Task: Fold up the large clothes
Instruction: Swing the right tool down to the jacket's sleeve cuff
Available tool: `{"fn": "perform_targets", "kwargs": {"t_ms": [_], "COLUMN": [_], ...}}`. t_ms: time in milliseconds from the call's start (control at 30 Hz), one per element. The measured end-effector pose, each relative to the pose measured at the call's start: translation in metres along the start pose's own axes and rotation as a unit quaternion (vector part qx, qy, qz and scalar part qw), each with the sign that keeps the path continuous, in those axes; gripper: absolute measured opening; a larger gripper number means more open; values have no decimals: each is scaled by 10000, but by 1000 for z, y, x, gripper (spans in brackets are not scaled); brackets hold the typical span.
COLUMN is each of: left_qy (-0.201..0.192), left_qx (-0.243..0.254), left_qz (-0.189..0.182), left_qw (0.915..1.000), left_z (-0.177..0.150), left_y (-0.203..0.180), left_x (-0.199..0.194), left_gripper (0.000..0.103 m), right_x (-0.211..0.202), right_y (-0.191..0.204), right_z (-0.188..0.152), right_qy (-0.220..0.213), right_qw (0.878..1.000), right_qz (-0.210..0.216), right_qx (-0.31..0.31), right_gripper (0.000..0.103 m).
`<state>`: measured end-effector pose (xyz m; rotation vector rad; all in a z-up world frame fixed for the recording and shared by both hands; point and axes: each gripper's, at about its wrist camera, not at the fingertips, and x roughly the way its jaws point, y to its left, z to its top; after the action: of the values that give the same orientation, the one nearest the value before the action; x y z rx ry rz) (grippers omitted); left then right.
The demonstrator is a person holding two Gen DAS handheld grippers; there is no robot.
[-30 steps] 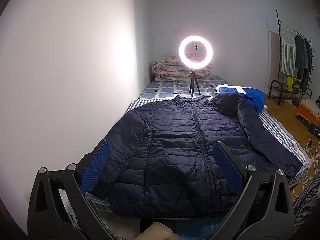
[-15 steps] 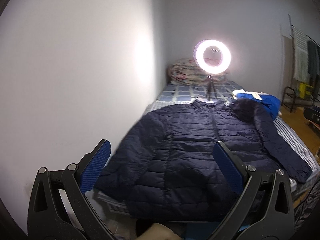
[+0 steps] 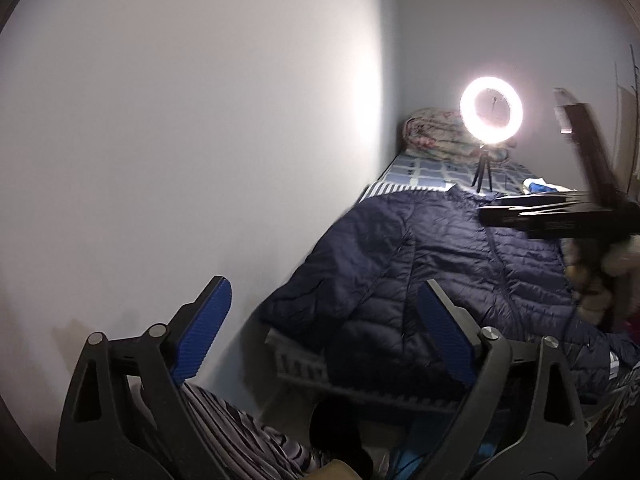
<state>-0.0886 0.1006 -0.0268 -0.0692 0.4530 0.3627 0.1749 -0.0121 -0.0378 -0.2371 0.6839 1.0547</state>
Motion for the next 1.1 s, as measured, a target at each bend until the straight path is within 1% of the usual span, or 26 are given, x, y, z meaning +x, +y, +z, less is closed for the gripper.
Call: {"fn": "perform_targets", "kwargs": {"t_ms": [33, 100, 233, 333, 433, 533, 600, 700, 800, 867, 933, 1000, 1033, 1067, 1100], "left_qy": [46, 118, 239, 375, 436, 452, 492, 564, 589, 588, 584, 589, 595, 604, 600], "left_qx": [-29, -77, -220, -371, -453, -515, -590, -661, -653, -644, -649, -661, -661, -652, -633], "left_qz": [31, 64, 115, 124, 147, 175, 172, 153, 171, 189, 194, 181, 175, 167, 165], "left_qw": [10000, 9999, 9994, 9985, 9979, 9975, 9969, 9961, 9960, 9960, 9960, 9959, 9959, 9959, 9960], "left_z": [-3, -8, -17, -23, -26, -30, -34, -37, -38, -36, -35, -34, -33, -32, -32], "left_y": [3, 10, 24, 36, 45, 50, 53, 55, 56, 56, 56, 54, 54, 53, 51], "left_x": [-1, -1, -3, 0, -1, 0, 2, 8, 9, 10, 11, 13, 14, 15, 14], "left_gripper": [95, 88, 87, 87, 87, 87, 87, 87, 87, 87, 87, 87, 87, 87, 87], "right_x": [12, 44, 105, 144, 178, 215, 231, 250, 261, 265, 266, 264, 265, 265, 266], "right_y": [8, 29, 63, 81, 96, 104, 106, 97, 89, 87, 90, 97, 99, 99, 100], "right_z": [2, 6, 8, 4, -5, -11, -14, -17, -20, -21, -22, -23, -25, -25, -26], "right_qy": [98, 331, 714, 930, 1250, 1536, 1655, 1795, 1895, 1942, 1956, 1967, 1977, 1983, 1996], "right_qw": [9998, 9975, 9901, 9857, 9805, 9765, 9756, 9762, 9760, 9747, 9732, 9719, 9713, 9711, 9709], "right_qz": [151, 427, 804, 843, 885, 794, 704, 646, 739, 779, 818, 746, 712, 633, 531], "right_qx": [-100, -455, -901, -1121, -1231, -1285, -1260, -1031, -782, -793, -897, -1061, -1115, -1167, -1215], "right_gripper": [54, 54, 53, 53, 53, 50, 50, 50, 50, 51, 57, 58, 57, 53, 44]}}
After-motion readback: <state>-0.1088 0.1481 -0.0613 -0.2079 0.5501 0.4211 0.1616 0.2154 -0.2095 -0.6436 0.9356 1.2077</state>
